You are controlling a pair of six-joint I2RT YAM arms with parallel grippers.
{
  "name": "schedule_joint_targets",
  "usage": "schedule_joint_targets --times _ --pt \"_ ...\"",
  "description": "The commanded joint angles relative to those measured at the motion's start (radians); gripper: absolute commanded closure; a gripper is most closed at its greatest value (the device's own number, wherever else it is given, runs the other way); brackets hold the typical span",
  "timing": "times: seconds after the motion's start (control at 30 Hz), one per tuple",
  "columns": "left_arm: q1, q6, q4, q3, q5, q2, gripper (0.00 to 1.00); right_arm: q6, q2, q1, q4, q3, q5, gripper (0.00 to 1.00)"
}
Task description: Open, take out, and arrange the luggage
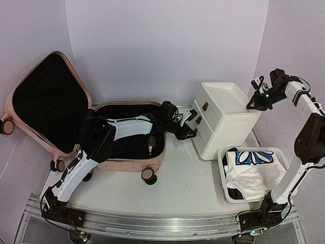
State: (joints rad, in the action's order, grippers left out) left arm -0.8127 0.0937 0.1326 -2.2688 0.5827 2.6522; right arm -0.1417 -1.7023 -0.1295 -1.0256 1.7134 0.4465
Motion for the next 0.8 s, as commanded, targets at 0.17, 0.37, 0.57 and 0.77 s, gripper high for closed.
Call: schedule_joint_targets --times 0.17,0.37,0.57,0.77 --pt "-0.013 0.010 -0.059 -0.042 0.002 -0.027 0.91 0.071 0.064 0.013 0.007 0.003 0.263 1.00" --pt "-0.013 0.037 -0.066 0.066 -0.066 -0.124 1.00 0.072 0.067 0.013 0.006 0.000 0.226 1.00" --pt "-0.013 0.074 -0.068 0.263 -0.167 -0.281 1.00 0.061 0.073 0.022 0.006 -0.007 0.143 1.00" --pt "-0.012 0.097 -0.070 0.403 -0.251 -0.398 1.00 0.054 0.076 0.060 0.008 0.011 0.013 1.00"
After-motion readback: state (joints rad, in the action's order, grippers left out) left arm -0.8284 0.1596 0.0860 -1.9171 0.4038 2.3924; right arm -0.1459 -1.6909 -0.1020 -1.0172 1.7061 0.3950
